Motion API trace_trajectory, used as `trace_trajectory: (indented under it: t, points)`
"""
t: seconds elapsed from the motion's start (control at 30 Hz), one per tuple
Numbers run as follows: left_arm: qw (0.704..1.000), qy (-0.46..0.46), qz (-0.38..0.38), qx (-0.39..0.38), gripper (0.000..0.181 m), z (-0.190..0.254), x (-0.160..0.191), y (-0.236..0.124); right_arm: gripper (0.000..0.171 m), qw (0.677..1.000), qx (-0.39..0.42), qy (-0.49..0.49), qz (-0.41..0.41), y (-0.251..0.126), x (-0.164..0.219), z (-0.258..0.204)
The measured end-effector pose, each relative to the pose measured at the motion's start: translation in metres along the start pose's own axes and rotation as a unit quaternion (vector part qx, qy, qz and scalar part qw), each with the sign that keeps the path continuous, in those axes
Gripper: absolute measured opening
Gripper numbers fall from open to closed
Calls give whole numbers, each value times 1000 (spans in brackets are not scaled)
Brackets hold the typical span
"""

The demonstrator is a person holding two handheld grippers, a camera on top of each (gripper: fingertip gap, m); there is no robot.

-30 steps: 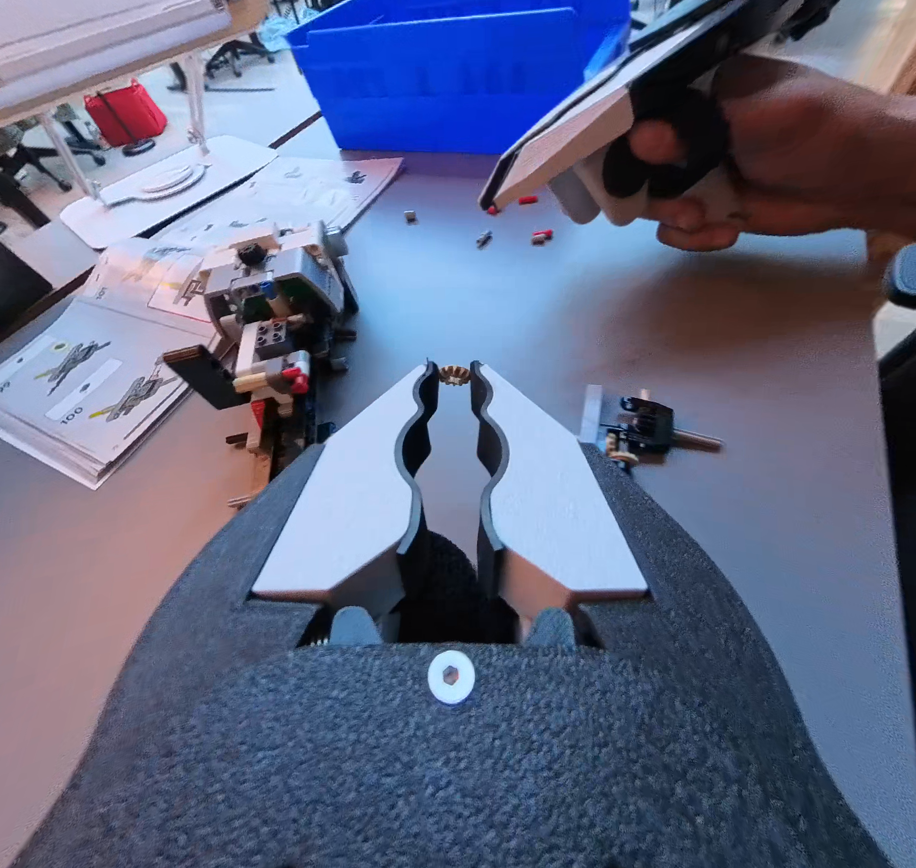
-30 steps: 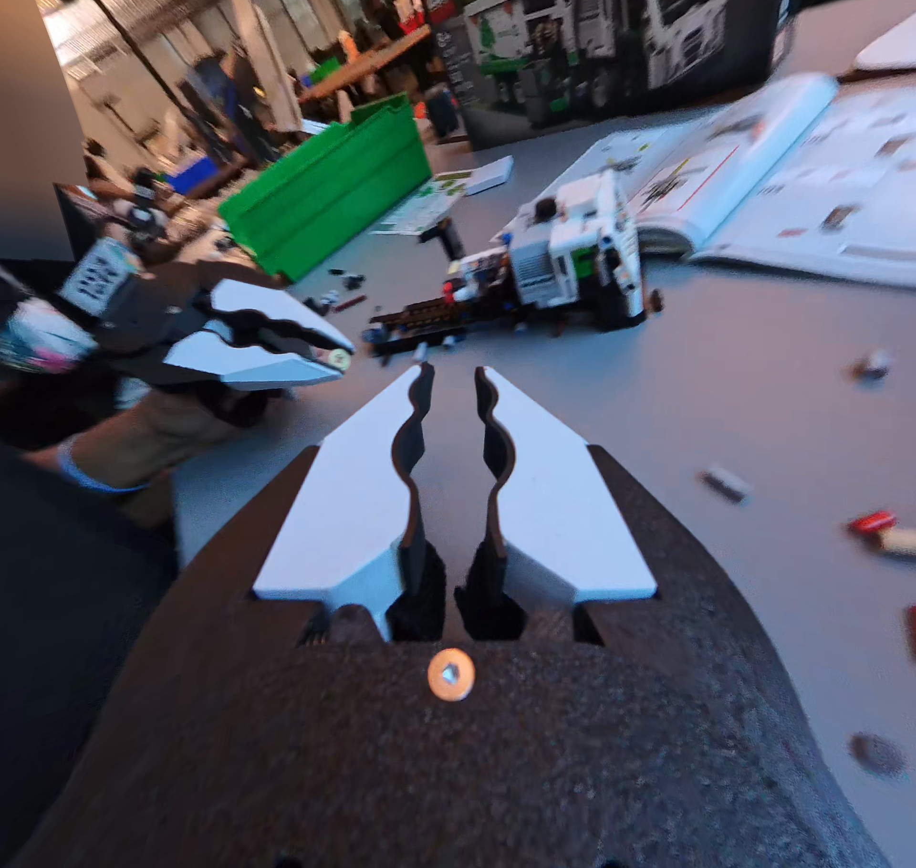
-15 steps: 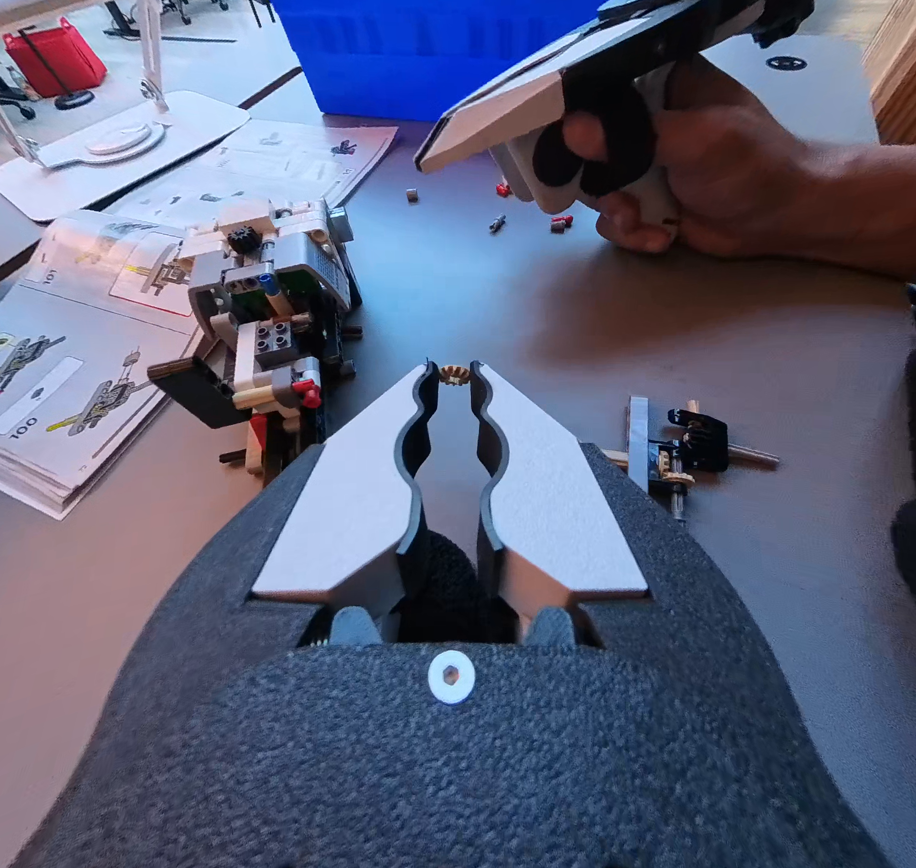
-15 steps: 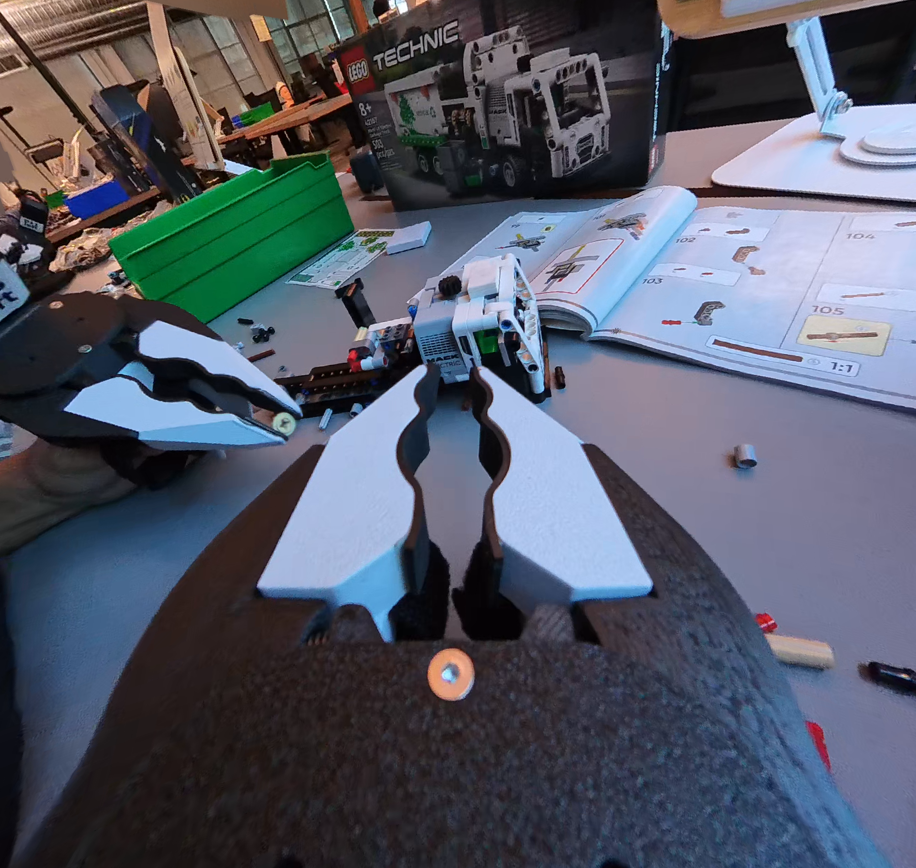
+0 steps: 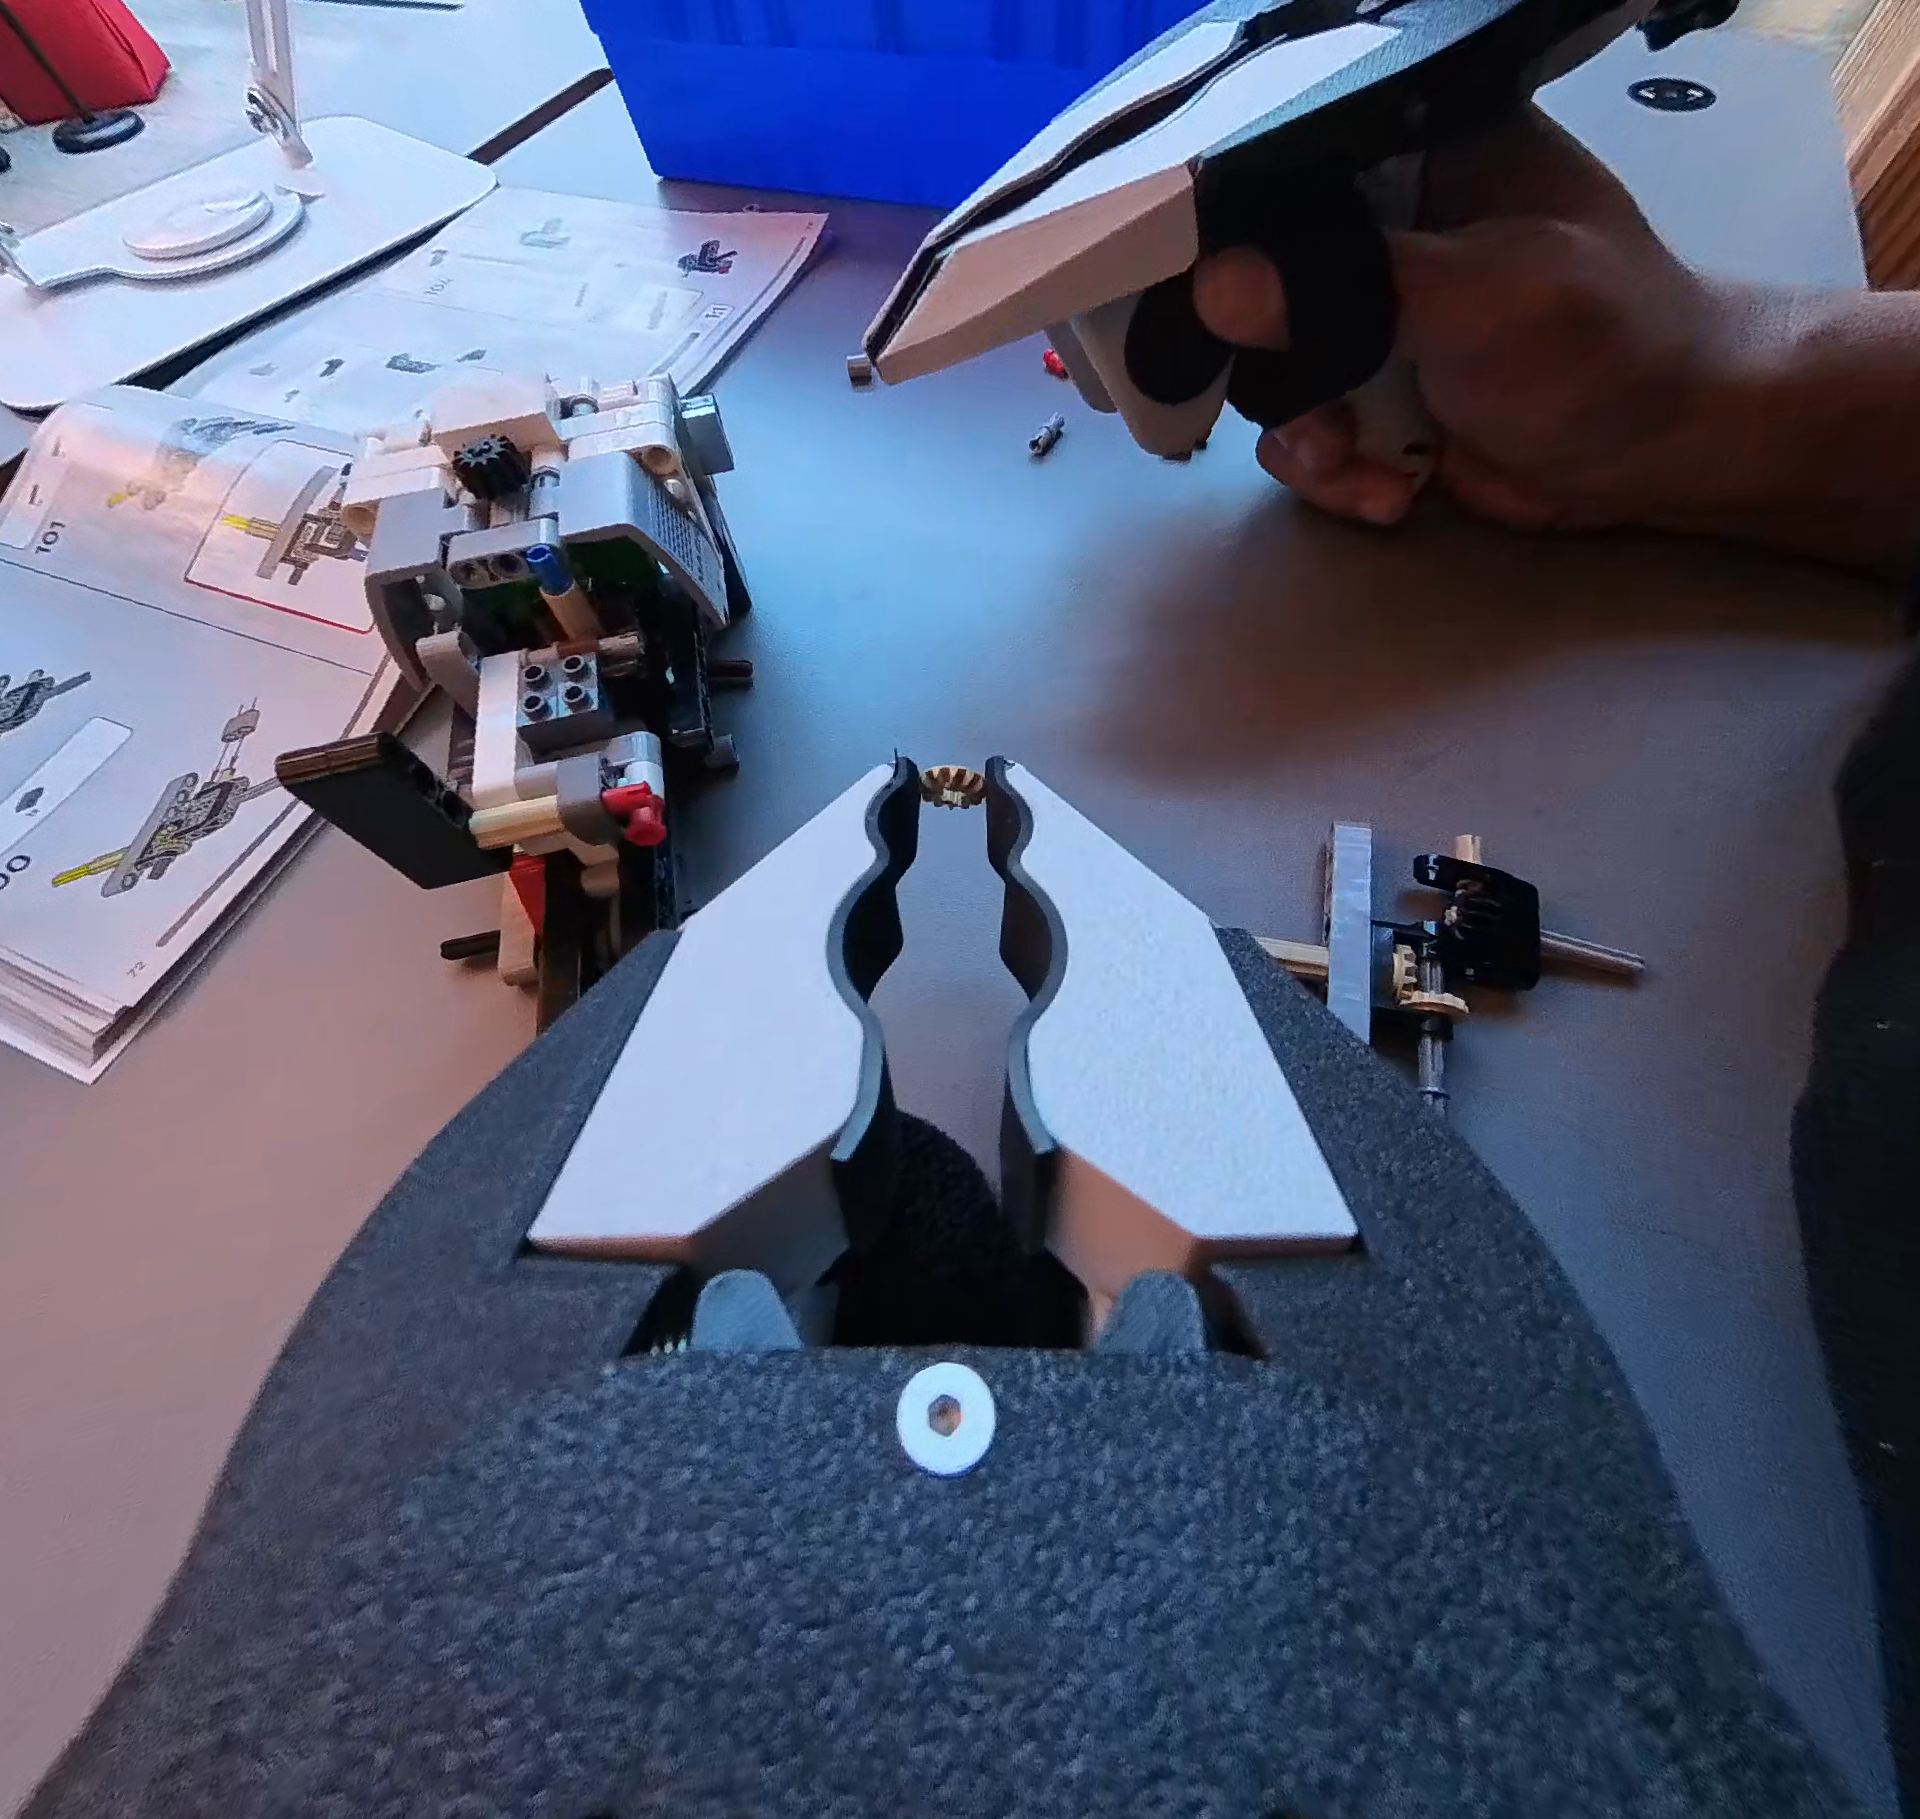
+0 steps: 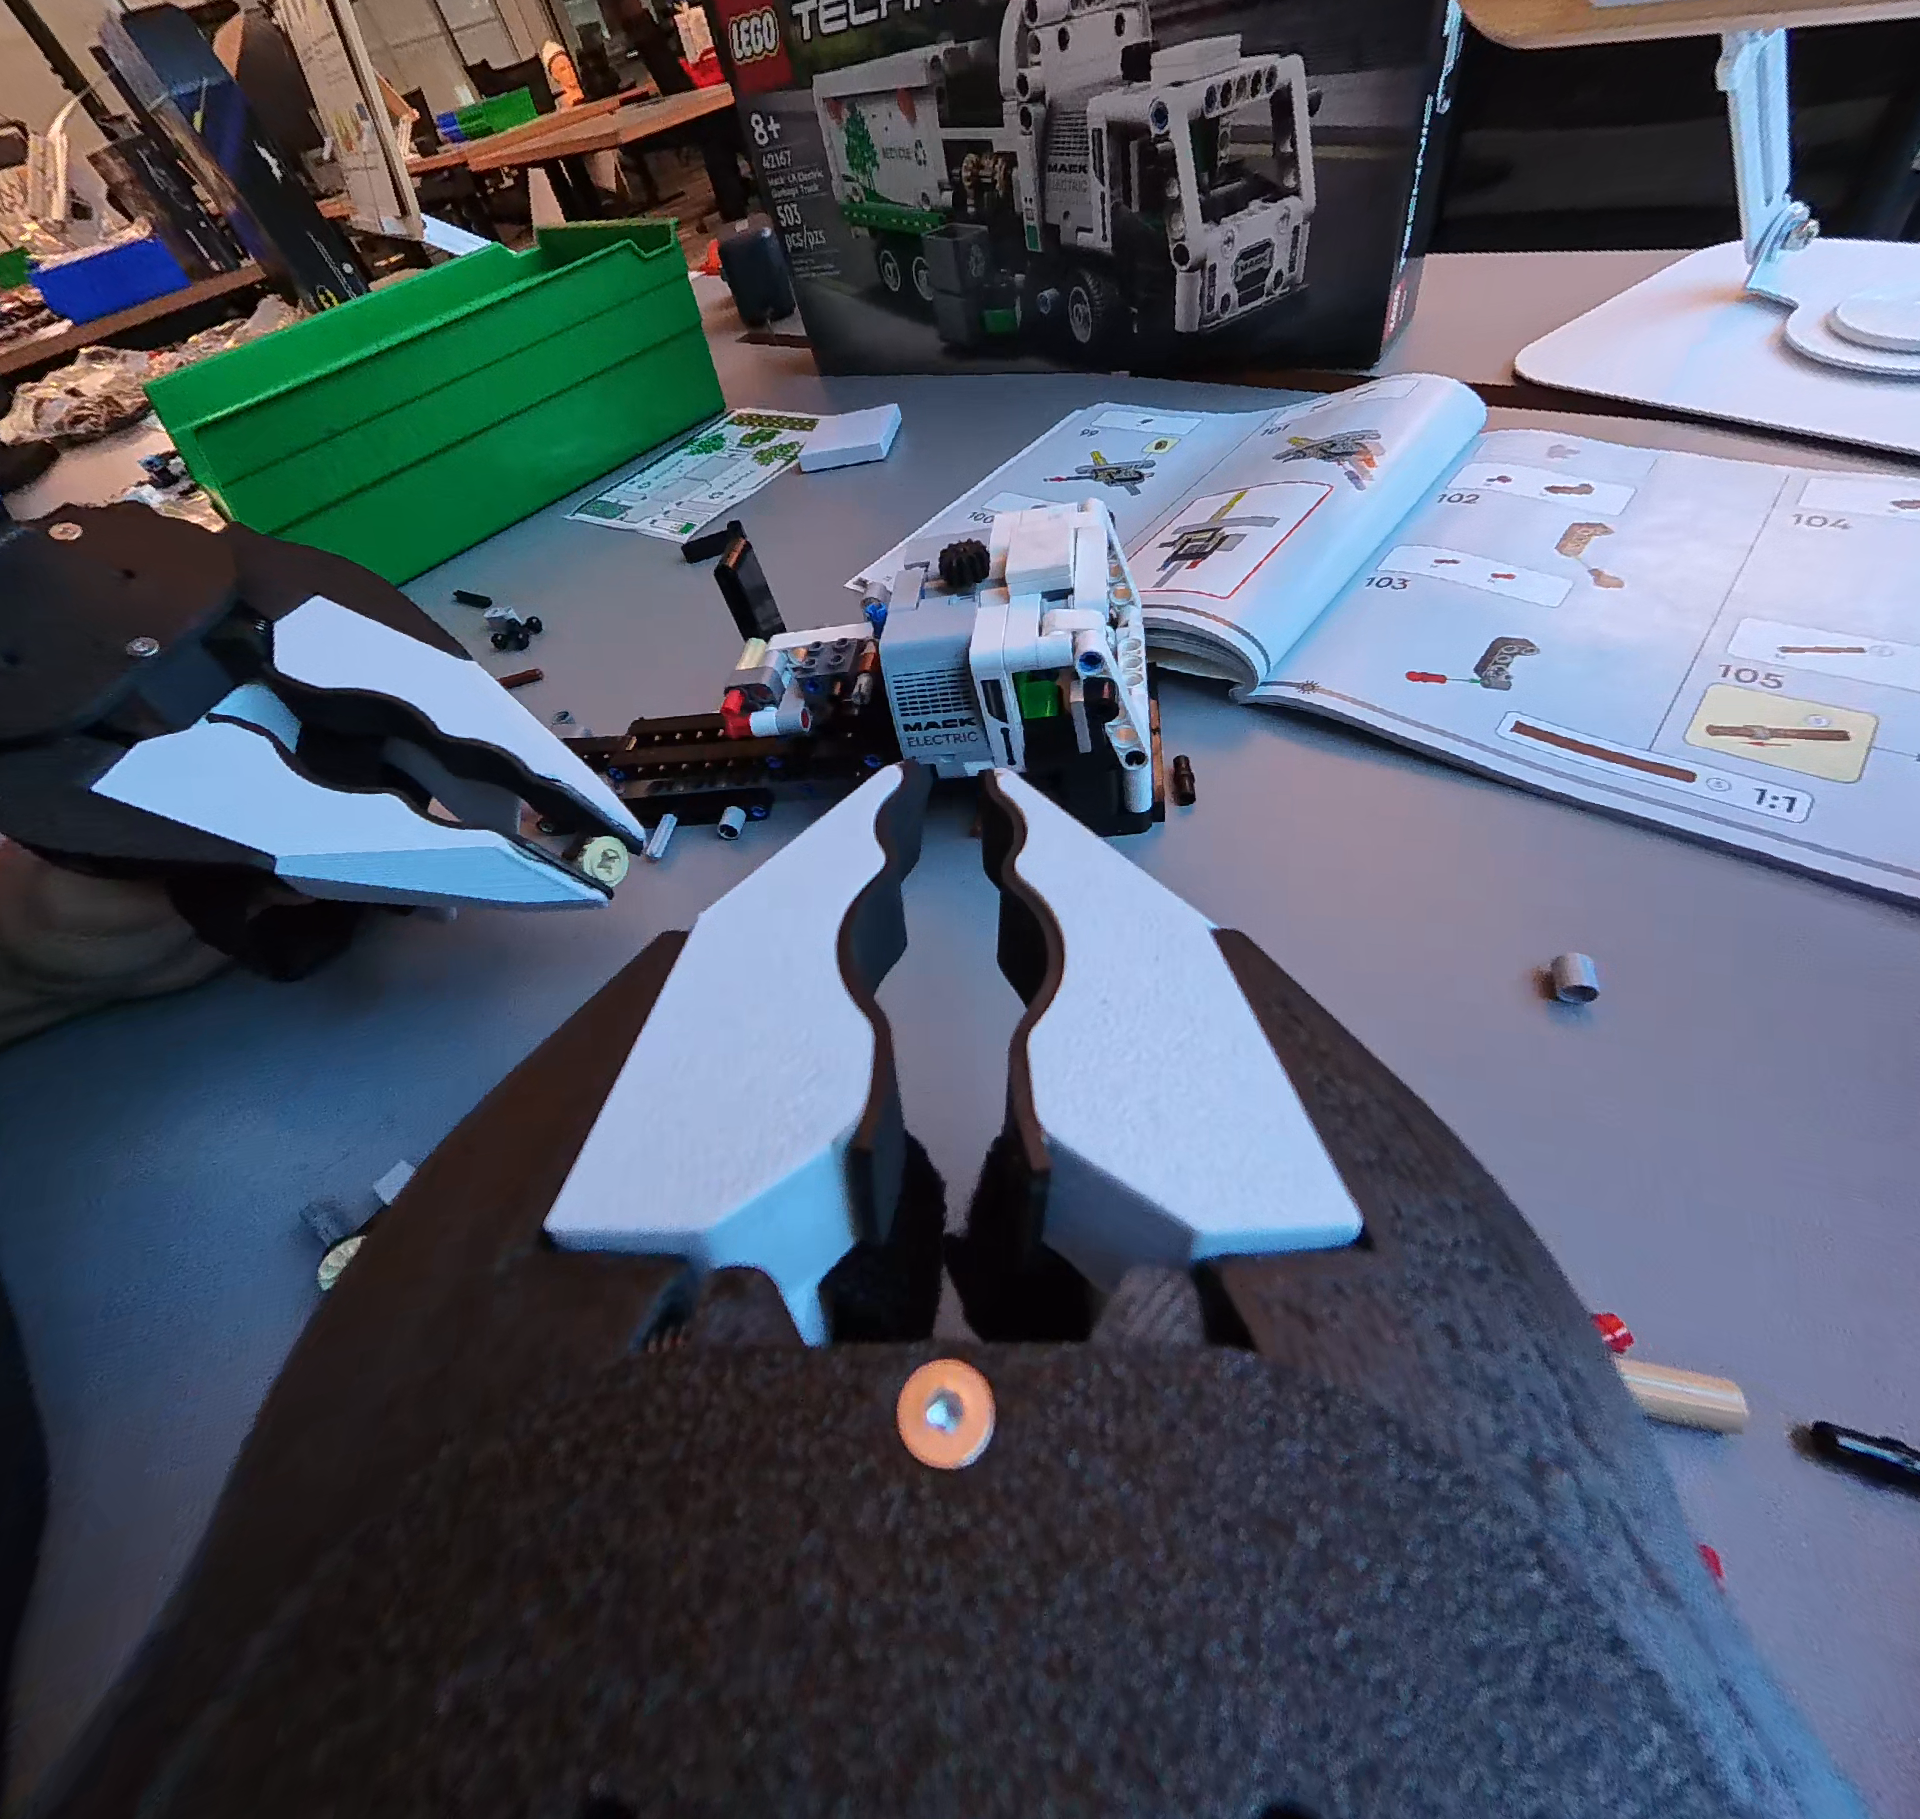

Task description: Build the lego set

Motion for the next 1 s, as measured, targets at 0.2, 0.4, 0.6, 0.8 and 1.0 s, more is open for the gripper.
trace_trajectory:
  t: [0.2, 0.4, 0.6, 0.8, 1.0]
  points:
    - [1000, -3, -5, 1, 10, -1, 0, 1, 9, 1000, -10, 15, 14, -3, -1, 3]
    - [1000, -2, -8, 0, 10, 0, 0, 2, 9, 1000, -11, 15, 13, -3, -1, 3]
    - [1000, 0, -10, -1, 10, 0, 0, 2, 9, 1000, -12, 11, 12, -3, 0, 2]
    - [1000, 1, -12, 0, 10, 0, 0, 3, 9, 1000, -12, 12, 10, -2, 0, 2]
    - [1000, 6, -15, 1, 10, 1, 0, 4, 9, 1000, -11, 5, 11, -3, 0, 1]
Point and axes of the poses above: each gripper's, where its closed fingertips meet, y out along the fingers, x out of its underside, z = x × y across the jaws, the point moved 8 cm from there along -y, back along the fingers, and after that the axes turned 15 degrees about -z, right-handed, at the moved point
